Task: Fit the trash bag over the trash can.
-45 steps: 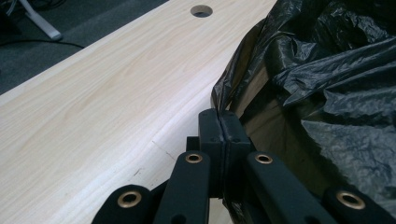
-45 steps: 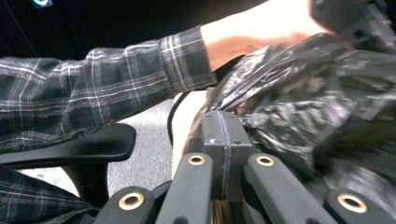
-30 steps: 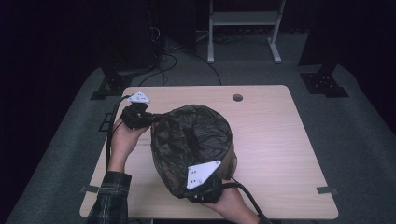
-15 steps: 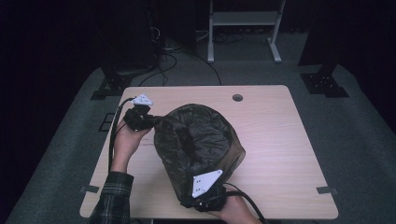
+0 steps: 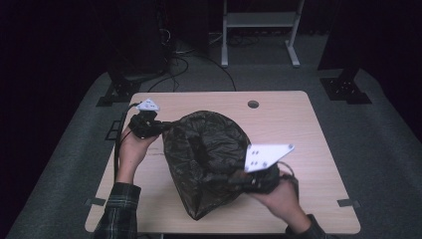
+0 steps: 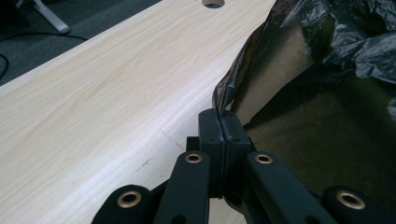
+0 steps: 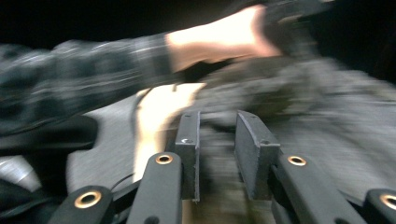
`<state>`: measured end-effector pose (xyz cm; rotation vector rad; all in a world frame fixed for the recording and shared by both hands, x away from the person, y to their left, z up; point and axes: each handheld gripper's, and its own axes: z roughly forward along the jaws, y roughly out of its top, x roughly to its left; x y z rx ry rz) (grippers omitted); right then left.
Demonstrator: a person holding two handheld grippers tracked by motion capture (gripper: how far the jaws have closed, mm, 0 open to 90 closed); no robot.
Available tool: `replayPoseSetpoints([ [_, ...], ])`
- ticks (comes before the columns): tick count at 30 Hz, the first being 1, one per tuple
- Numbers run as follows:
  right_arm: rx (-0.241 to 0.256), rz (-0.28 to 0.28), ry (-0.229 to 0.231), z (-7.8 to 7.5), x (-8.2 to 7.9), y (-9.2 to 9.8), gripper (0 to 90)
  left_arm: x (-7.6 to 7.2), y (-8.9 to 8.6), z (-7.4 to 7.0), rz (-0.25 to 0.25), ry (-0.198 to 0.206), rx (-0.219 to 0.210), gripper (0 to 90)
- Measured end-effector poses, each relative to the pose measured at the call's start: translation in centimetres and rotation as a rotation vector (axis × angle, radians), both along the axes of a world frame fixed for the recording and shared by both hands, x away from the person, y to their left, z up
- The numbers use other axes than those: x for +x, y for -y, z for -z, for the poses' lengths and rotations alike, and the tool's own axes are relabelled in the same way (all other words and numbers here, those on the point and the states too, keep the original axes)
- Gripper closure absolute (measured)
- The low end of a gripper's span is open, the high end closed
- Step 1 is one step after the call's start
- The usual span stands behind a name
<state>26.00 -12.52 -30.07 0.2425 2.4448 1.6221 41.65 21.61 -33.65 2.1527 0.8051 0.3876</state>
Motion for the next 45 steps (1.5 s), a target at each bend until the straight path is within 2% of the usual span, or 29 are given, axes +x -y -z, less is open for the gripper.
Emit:
replayPoseSetpoints([
  [1, 0.014, 0.067, 0.000, -0.7, 1.9, 1.2, 68.9, 0.0, 0.0, 0.0, 0.001, -0.003, 0.003, 89.4],
  [3, 0.027, 0.129, -0.014, -1.2, 4.0, 2.3, 65.5, 0.1, 0.0, 0.1, 0.002, -0.005, 0.004, 89.5],
  [4, 0.027, 0.129, -0.014, -1.2, 4.0, 2.3, 65.5, 0.1, 0.1, 0.1, 0.001, -0.006, 0.002, 89.5],
  [5, 0.025, 0.168, -0.026, -1.3, 5.0, 2.7, 63.9, 0.1, 0.1, 0.1, 0.002, -0.006, 0.001, 89.4],
  [6, 0.027, 0.221, -0.037, -1.4, 6.9, 3.3, 59.9, 0.2, 0.1, 0.1, 0.002, -0.006, -0.002, 89.5],
  [8, 0.018, 0.261, -0.071, -1.1, 8.7, 3.6, 57.9, 0.2, 0.2, 0.2, 0.003, -0.006, 0.001, 89.4],
  [9, 0.018, 0.261, -0.071, -1.1, 8.7, 3.6, 57.9, 0.2, 0.2, 0.2, 0.003, -0.006, 0.001, 89.4],
  [11, 0.000, 0.285, -0.115, -0.5, 10.3, 3.6, 54.0, 0.3, 0.2, 0.2, 0.004, -0.007, 0.000, 89.4],
  [12, -0.013, 0.305, -0.152, 0.2, 11.5, 3.5, 53.9, 0.3, 0.2, 0.2, 0.004, -0.007, -0.001, 89.4],
  [13, -0.015, 0.313, -0.164, 0.5, 12.0, 3.6, 54.0, 0.3, 0.2, 0.2, 0.004, -0.007, -0.001, 89.4],
  [15, -0.011, 0.320, -0.176, 0.8, 12.4, 3.6, 57.0, 0.3, 0.2, 0.3, 0.005, -0.006, -0.001, 89.4],
  [16, -0.009, 0.312, -0.195, 1.3, 12.9, 3.7, 69.3, 0.4, 0.2, 0.3, 0.004, -0.006, -0.004, 89.4],
  [17, -0.009, 0.312, -0.195, 1.3, 12.9, 3.7, 69.3, 0.5, 0.2, 0.4, 0.004, -0.005, -0.005, 89.4],
  [19, 0.001, 0.323, -0.180, 1.6, 13.0, 3.9, 76.8, 0.6, 0.3, 0.5, 0.001, -0.005, -0.003, 89.4],
  [22, 0.052, 0.317, -0.162, 1.6, 12.9, 4.4, 89.5, 0.9, 0.3, 0.8, -0.006, -0.006, -0.006, 89.5],
  [24, 0.040, 0.354, -0.138, 1.5, 13.0, 4.6, 90.0, 1.1, 0.4, 1.0, -0.011, -0.010, -0.008, 89.6],
  [30, 0.029, 0.394, -0.135, 2.6, 13.6, 5.3, 90.0, 1.6, 0.6, 2.4, -0.020, -0.029, 0.013, 89.5],
  [34, 0.010, 0.415, -0.159, 4.2, 14.0, 5.9, 90.0, 1.8, 0.8, 4.0, -0.023, -0.056, 0.034, 89.6],
  [39, -0.027, 0.436, -0.178, 5.8, 14.3, 6.1, 90.0, 2.1, 1.0, 5.3, -0.022, -0.080, 0.062, 89.5],
  [45, -0.060, 0.446, -0.183, 7.0, 14.3, 6.2, 90.0, 2.2, 0.9, 5.8, -0.027, -0.081, 0.070, 89.5],
])
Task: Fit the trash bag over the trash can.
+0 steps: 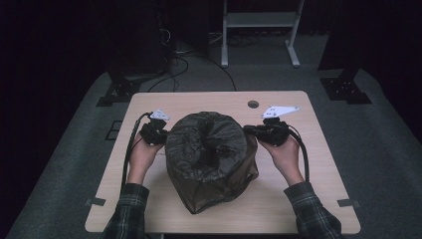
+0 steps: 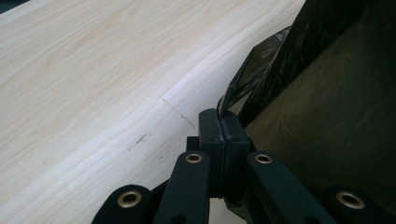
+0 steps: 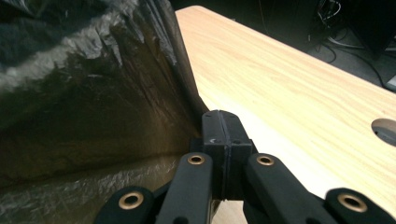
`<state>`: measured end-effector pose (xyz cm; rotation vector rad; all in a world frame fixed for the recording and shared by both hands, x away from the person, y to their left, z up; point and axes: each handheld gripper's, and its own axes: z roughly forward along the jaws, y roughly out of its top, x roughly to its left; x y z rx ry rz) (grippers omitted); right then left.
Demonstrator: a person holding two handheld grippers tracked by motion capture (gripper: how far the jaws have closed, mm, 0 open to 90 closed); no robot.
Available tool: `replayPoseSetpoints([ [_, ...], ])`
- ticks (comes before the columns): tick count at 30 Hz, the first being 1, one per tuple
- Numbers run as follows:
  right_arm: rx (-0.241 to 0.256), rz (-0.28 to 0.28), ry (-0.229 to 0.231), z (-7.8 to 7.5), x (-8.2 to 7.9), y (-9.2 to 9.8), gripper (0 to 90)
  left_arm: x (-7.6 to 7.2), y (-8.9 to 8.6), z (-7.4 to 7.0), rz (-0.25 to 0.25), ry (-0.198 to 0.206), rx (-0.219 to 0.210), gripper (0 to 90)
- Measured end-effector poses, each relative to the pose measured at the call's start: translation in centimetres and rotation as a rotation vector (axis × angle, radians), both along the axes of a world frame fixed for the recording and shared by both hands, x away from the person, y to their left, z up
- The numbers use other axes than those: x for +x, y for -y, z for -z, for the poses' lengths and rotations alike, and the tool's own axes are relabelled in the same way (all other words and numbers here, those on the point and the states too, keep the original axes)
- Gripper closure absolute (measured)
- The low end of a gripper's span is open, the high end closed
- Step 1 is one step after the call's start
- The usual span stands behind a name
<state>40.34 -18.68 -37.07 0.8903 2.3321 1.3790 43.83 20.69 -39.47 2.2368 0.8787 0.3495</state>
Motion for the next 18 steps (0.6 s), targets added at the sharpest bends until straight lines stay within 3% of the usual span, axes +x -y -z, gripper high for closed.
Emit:
replayPoseSetpoints([
  [3, 0.019, 0.004, 0.002, 0.0, 0.0, 0.3, 88.6, -0.1, -0.3, -0.4, 0.001, 0.013, -0.036, 86.9],
  [6, 0.033, 0.018, 0.012, -0.3, -0.1, 0.6, 78.6, -0.4, -0.6, -1.2, -0.004, 0.033, -0.053, 79.8],
  [11, 0.074, 0.048, 0.044, -2.1, -0.6, 1.9, 55.1, -1.8, -2.0, -3.8, -0.016, 0.076, -0.083, 54.4],
  [12, 0.074, 0.048, 0.044, -2.1, -0.6, 1.9, 55.1, -1.8, -2.0, -3.8, -0.016, 0.076, -0.083, 50.3],
  [13, 0.080, 0.052, 0.054, -2.6, -0.9, 2.1, 46.8, -2.0, -2.2, -4.1, -0.017, 0.081, -0.088, 46.1],
  [14, 0.080, 0.052, 0.054, -2.6, -0.9, 2.1, 46.8, -2.4, -2.6, -4.5, -0.020, 0.087, -0.094, 46.1],
  [15, 0.088, 0.047, 0.069, -3.3, -1.3, 2.3, 40.8, -3.1, -3.0, -4.9, -0.011, 0.094, -0.092, 40.1],
  [18, 0.106, 0.016, 0.076, -4.2, -1.9, 2.3, 33.9, -4.4, -3.5, -5.0, 0.006, 0.094, -0.078, 30.4],
])
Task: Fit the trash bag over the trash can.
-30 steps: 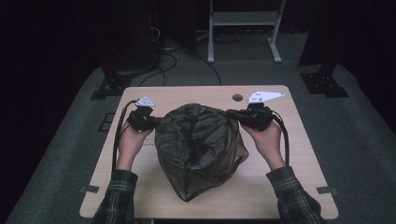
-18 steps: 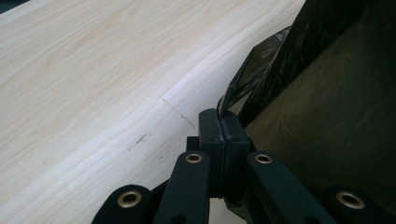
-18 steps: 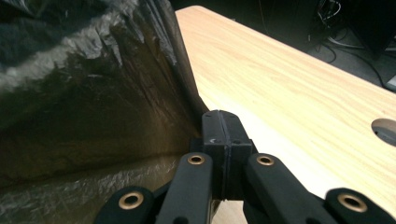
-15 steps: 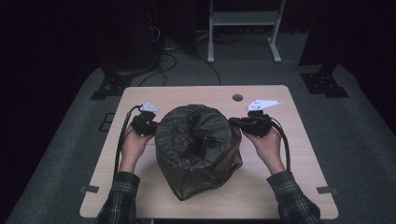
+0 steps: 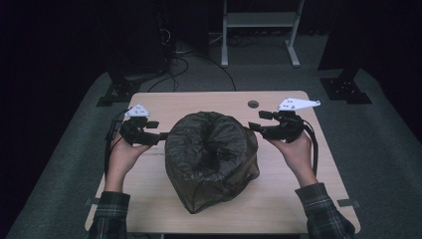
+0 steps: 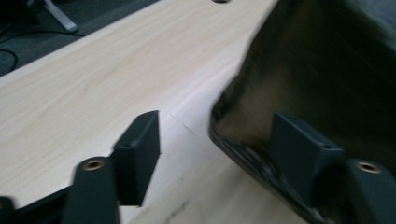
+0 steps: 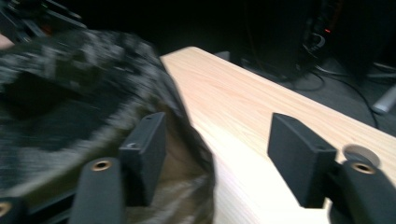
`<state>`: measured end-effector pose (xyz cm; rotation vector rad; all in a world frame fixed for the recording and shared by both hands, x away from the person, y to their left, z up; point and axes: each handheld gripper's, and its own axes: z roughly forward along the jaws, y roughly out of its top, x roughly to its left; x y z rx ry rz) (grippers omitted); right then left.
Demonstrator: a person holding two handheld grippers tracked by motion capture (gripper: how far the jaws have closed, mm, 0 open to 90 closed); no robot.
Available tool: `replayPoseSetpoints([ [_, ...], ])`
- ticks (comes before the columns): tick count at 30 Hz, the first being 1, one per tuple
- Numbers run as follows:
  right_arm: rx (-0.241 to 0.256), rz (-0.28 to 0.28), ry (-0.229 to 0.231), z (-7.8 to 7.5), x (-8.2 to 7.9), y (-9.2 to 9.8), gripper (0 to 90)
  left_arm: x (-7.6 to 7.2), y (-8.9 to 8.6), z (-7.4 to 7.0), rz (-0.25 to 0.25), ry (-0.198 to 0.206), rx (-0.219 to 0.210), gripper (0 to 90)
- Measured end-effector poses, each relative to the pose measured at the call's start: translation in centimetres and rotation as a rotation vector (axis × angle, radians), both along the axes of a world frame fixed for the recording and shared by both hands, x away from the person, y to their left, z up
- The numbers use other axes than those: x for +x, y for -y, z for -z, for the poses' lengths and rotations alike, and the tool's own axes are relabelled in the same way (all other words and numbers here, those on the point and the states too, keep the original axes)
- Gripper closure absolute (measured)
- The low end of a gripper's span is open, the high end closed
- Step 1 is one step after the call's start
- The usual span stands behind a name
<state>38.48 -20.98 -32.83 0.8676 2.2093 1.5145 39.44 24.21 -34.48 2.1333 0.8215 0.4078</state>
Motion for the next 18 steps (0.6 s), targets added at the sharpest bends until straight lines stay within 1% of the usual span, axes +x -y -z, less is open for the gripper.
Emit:
replayPoseSetpoints([
  [1, 0.004, -0.018, 0.000, -0.3, -0.2, 0.0, 30.2, -0.5, -0.2, 0.1, 0.008, 0.001, 0.013, 28.1],
  [2, 0.010, -0.038, -0.002, -0.6, -0.3, -0.1, 25.8, -0.5, -0.2, 0.1, 0.008, 0.001, 0.013, 27.2],
  [3, 0.010, -0.060, -0.012, -0.8, -0.4, -0.3, 21.1, -1.0, -0.3, 0.1, 0.017, 0.000, 0.019, 24.5],
  [4, 0.010, -0.060, -0.012, -0.8, -0.4, -0.3, 21.1, -1.5, -0.5, 0.2, 0.024, -0.001, 0.026, 24.5],
  [5, -0.001, -0.091, -0.026, -1.2, -0.5, -0.7, 13.4, -2.5, -0.8, 0.5, 0.033, -0.002, 0.039, 19.0],
  [6, -0.001, -0.091, -0.026, -1.2, -0.5, -0.7, 13.4, -2.5, -0.8, 0.5, 0.033, -0.002, 0.039, 17.9],
  [7, 0.004, -0.123, -0.027, -1.5, -0.8, -1.0, 10.8, -3.0, -0.9, 0.6, 0.038, 0.002, 0.040, 15.1],
  [8, 0.004, -0.123, -0.027, -1.5, -0.8, -1.0, 10.8, -3.5, -1.1, 0.8, 0.037, 0.002, 0.034, 15.1],
  [9, 0.009, -0.145, -0.018, -1.8, -1.0, -1.2, 10.1, -4.0, -1.3, 1.0, 0.045, 0.002, 0.033, 12.4],
  [10, 0.009, -0.145, -0.018, -1.8, -1.0, -1.2, 10.1, -4.5, -1.4, 1.2, 0.048, 0.000, 0.028, 12.4],
  [11, 0.015, -0.164, -0.014, -2.0, -1.1, -1.3, 9.5, -5.4, -1.4, 1.8, 0.073, -0.005, 0.034, 9.5],
  [12, 0.015, -0.164, -0.014, -2.0, -1.1, -1.3, 9.5, -5.4, -1.4, 1.8, 0.073, -0.005, 0.034, 8.5],
  [13, 0.025, -0.189, -0.020, -2.0, -1.1, -1.3, 9.5, -5.8, -1.4, 2.2, 0.076, -0.008, 0.040, 8.5],
  [14, 0.033, -0.199, -0.018, -2.1, -1.2, -1.3, 9.5, -6.2, -1.3, 2.5, 0.077, -0.015, 0.050, 4.4],
  [15, 0.026, -0.190, -0.005, -2.1, -1.2, -1.4, 9.5, -6.6, -1.2, 2.8, 0.091, -0.016, 0.056, 2.4],
  [16, 0.026, -0.197, -0.003, -2.2, -1.2, -1.5, 9.5, -7.1, -1.1, 3.3, 0.100, -0.017, 0.047, 1.2],
  [17, 0.036, -0.207, -0.001, -2.2, -1.3, -1.5, 9.6, -7.4, -1.1, 3.5, 0.101, -0.019, 0.047, 0.0],
  [18, 0.037, -0.206, 0.009, -2.4, -1.4, -1.5, 9.6, -8.1, -0.7, 4.3, 0.121, -0.011, 0.067, 0.0],
])
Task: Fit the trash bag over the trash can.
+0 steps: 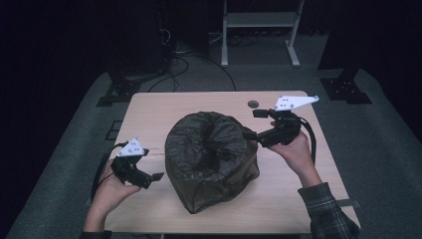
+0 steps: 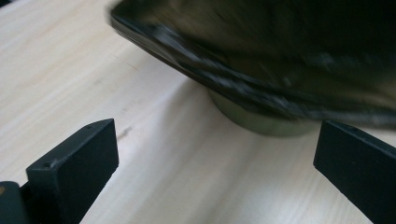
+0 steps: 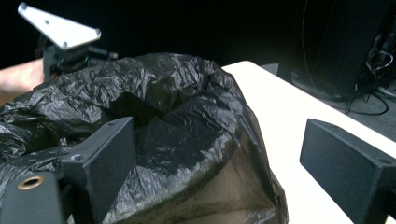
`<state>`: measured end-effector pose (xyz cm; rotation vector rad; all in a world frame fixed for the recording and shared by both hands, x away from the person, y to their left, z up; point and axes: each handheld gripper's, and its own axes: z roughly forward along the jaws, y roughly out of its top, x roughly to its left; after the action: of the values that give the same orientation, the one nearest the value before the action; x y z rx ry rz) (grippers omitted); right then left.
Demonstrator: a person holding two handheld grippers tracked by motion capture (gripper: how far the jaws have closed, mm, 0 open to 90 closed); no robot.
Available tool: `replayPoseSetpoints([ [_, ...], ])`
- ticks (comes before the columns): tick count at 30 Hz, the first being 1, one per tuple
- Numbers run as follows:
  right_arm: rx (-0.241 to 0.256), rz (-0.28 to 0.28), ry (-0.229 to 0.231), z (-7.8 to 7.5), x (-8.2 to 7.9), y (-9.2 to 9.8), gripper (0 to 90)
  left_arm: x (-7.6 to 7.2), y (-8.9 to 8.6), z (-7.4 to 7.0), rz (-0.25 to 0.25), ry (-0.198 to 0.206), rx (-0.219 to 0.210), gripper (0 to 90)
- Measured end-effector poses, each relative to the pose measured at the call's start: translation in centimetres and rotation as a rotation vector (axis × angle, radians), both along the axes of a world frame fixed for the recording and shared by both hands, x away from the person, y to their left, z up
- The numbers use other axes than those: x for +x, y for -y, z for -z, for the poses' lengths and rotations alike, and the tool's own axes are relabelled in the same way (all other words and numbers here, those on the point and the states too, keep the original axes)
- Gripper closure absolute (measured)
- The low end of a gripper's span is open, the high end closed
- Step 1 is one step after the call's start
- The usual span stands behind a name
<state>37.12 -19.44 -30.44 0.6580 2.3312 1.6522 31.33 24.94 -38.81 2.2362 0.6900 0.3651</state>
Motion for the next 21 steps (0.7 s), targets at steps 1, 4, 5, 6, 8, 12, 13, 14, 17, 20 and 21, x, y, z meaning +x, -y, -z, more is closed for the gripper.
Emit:
replayPoseSetpoints([
  [1, 0.003, -0.004, 0.004, -0.1, -0.1, 0.0, 9.6, -0.3, 0.2, 0.5, 0.003, -0.010, 0.001, 0.0],
  [4, 0.004, -0.024, 0.011, -0.4, -0.2, -0.2, 9.6, -1.1, 0.7, 1.6, 0.027, -0.015, 0.016, 0.0],
  [5, 0.003, -0.033, 0.013, -0.5, -0.2, -0.3, 9.9, -1.7, 1.2, 2.7, 0.044, -0.028, 0.036, 0.0],
  [6, -0.002, -0.040, 0.017, -0.6, -0.3, -0.4, 9.9, -1.9, 1.4, 3.0, 0.047, -0.024, 0.053, 0.0],
  [8, -0.007, -0.050, 0.020, -0.8, -0.4, -0.6, 9.9, -2.5, 1.9, 3.9, 0.061, -0.028, 0.053, 0.0],
  [12, 0.001, -0.060, 0.035, -1.0, -0.7, -0.9, 9.9, -2.9, 2.2, 5.1, 0.075, -0.034, 0.053, 0.0],
  [13, 0.009, -0.071, 0.036, -1.2, -0.8, -1.1, 9.9, -2.9, 2.4, 5.8, 0.085, -0.040, 0.070, 0.0],
  [14, 0.008, -0.073, 0.040, -1.2, -0.9, -1.2, 9.9, -2.9, 2.4, 5.8, 0.085, -0.040, 0.070, 0.0],
  [17, -0.003, -0.079, 0.042, -1.3, -1.0, -1.6, 9.9, -2.9, 2.7, 6.9, 0.085, -0.050, 0.108, 0.0],
  [20, -0.013, -0.086, 0.047, -1.3, -1.1, -2.1, 9.9, -2.7, 2.9, 8.0, 0.102, -0.063, 0.132, 0.0],
  [21, -0.025, -0.091, 0.052, -1.3, -1.2, -2.6, 9.9, -2.6, 2.9, 8.5, 0.107, -0.079, 0.139, 0.0],
])
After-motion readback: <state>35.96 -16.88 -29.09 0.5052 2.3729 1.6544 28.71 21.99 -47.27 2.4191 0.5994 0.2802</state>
